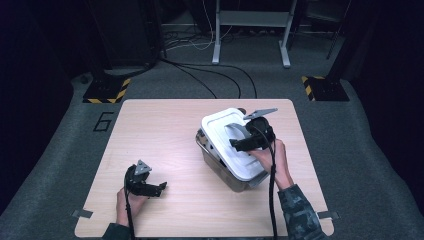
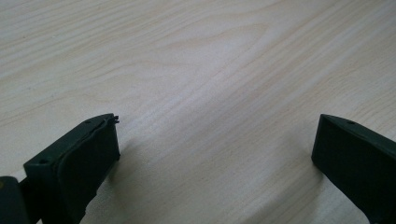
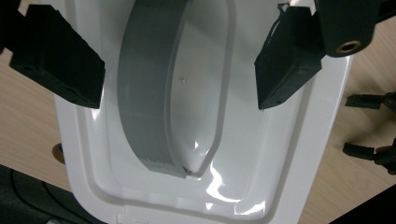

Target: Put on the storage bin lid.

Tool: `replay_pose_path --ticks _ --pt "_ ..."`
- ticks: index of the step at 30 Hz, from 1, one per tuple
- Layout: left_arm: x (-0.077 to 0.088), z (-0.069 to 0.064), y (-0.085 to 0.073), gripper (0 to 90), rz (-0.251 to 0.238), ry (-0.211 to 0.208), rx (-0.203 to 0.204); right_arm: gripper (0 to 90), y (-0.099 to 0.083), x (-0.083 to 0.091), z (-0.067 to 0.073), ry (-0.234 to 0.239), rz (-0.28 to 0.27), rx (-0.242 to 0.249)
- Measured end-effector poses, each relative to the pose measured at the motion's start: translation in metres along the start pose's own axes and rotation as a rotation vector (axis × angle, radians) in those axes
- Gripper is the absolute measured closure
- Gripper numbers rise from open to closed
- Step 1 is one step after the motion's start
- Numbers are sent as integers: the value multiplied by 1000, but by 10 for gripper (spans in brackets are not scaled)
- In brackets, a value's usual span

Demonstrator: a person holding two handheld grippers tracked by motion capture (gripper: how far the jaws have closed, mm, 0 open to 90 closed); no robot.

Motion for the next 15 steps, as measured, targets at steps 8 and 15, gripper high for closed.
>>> replay_pose_path --ticks 8,15 --pt "0 0 0 3 0 0 0 95 -5 19 -10 -8 -38 -8" --pt "0 0 0 3 0 1 0 48 -17 39 -24 -18 -92 -43"
Point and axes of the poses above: each handheld gripper's, and its own axes: x roughly backward along the jaws, y roughly out of its top, z roughly to its left, the point moved 3 cm from there along -x, roughly forward along the jaws, and after that the axes turned 7 degrees about z, right-handed, at the moved point
